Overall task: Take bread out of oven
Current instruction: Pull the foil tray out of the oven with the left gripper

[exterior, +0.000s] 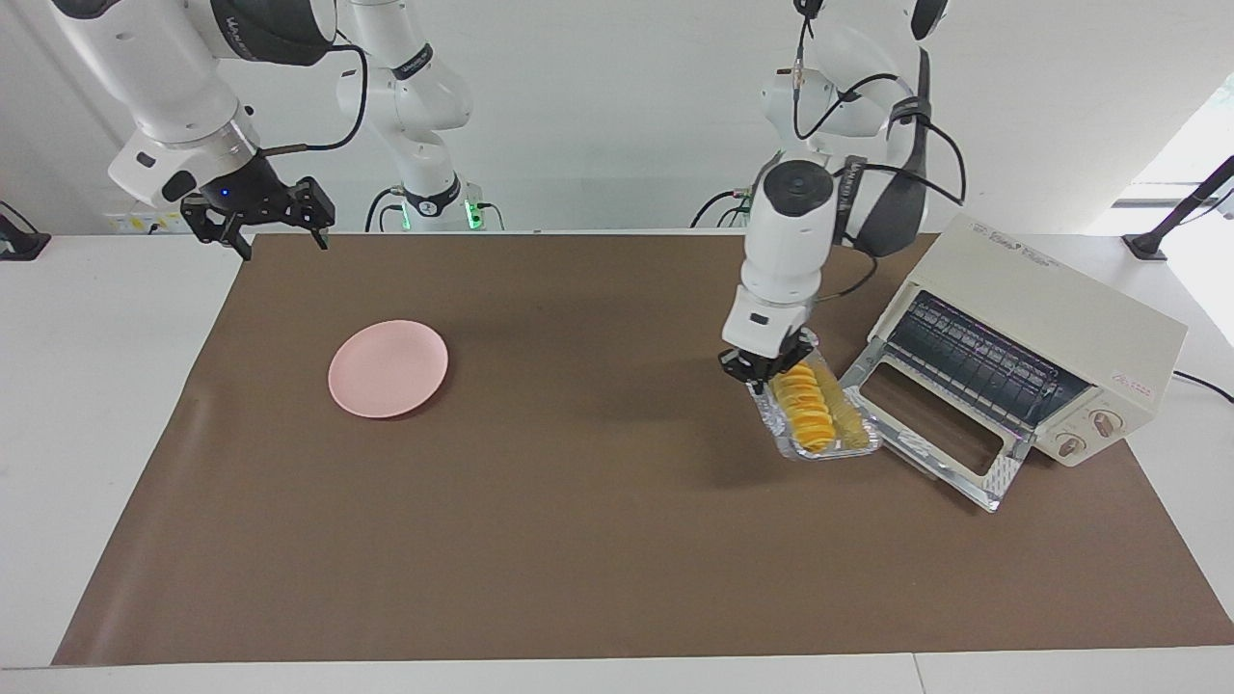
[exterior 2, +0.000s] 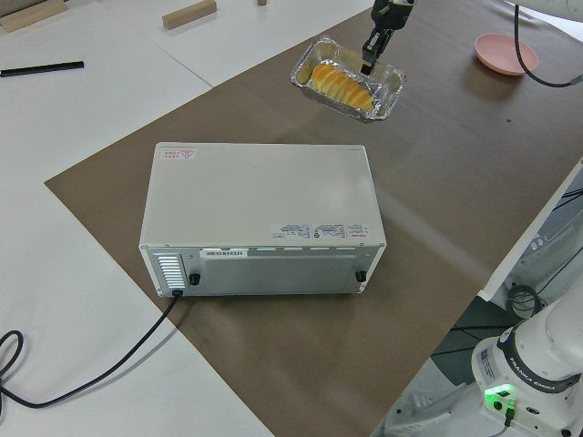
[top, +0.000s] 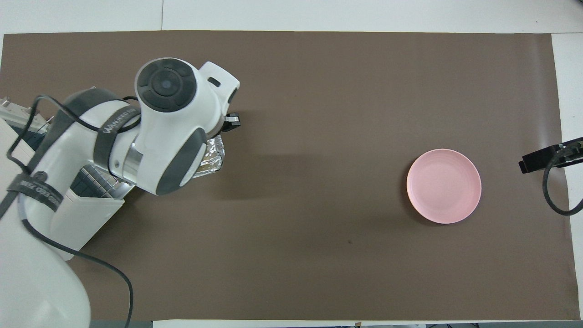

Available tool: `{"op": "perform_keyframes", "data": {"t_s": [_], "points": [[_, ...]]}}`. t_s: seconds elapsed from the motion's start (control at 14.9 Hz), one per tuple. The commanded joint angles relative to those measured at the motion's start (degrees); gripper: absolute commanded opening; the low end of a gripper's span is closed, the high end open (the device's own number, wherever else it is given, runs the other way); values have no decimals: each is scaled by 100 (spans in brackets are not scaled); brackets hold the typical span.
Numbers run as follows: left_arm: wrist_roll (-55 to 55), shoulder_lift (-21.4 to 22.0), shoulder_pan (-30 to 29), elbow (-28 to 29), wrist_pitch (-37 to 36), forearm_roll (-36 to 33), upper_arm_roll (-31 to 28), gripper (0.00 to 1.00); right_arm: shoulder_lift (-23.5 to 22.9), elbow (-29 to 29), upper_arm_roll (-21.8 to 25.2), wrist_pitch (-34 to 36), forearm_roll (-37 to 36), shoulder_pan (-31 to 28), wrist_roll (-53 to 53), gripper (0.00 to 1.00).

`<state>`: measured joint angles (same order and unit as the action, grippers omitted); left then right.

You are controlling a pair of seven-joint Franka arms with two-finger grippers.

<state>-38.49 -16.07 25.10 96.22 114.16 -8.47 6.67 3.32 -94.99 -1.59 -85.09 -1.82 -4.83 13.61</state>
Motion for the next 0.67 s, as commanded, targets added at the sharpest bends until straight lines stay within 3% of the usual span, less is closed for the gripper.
{"op": "perform_keyframes", "data": {"t_s": [0.0,0.33,0.6], "points": [[166,-89,555,-16,132,74,-96,0,54,-37,-61,63,-81,-88,115,100],[70,-572,970,89,474,92,-114,0,54,-37,-61,80,-81,-79,115,100],[-265,-599,1111,265,528,92,-114,0,54,-37,-88,80,-81,-35,124,100]]}}
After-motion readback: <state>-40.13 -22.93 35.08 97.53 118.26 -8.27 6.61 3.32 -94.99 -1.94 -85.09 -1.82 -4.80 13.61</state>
